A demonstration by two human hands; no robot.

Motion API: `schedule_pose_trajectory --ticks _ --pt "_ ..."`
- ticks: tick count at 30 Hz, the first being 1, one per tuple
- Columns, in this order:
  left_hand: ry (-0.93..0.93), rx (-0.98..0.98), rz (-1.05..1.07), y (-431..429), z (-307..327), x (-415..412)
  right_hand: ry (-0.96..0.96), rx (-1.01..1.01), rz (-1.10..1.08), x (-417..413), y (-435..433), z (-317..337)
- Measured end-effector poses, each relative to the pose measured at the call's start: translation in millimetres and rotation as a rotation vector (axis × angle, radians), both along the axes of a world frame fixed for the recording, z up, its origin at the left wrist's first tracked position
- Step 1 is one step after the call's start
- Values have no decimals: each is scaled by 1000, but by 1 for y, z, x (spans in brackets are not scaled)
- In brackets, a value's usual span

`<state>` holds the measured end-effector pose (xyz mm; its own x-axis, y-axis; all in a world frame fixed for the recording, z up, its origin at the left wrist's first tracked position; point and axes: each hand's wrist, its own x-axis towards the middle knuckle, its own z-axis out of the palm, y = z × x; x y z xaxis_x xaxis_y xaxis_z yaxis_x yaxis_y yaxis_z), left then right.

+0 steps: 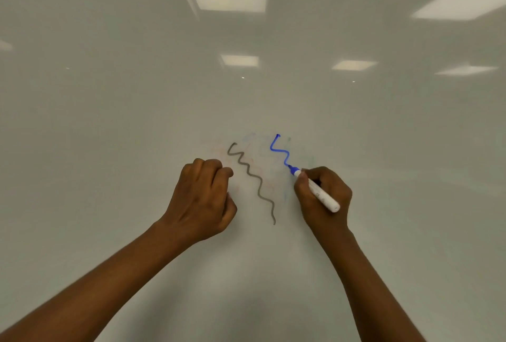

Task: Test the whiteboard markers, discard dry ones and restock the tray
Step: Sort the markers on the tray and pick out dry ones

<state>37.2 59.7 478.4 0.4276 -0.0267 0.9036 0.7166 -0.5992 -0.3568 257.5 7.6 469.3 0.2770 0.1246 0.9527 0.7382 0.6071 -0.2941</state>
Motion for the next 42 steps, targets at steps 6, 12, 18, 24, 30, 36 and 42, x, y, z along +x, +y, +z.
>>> schedule_pose_trajectory --ticks 6,12,18,24,30,36,42 --pt "-9 -69 -16 4 -12 5 54 -73 -39 19 -15 -38" --pt "-20 -158 -111 3 -44 7 205 -284 -46 22 -37 -82" --pt "-59 -452 -209 -16 -95 20 445 -420 463 -29 -80 -68" --pt "-39 -406 -365 -37 -109 7 454 -482 558 -72 -84 -89" --pt "-56 -392 -311 -51 -119 -14 492 -477 575 -87 -80 -94" --pt "78 -378 -278 -52 -127 -30 353 -629 532 -99 -66 -103" --pt "79 -466 -228 -63 -126 -24 658 -517 672 -117 -53 -106"
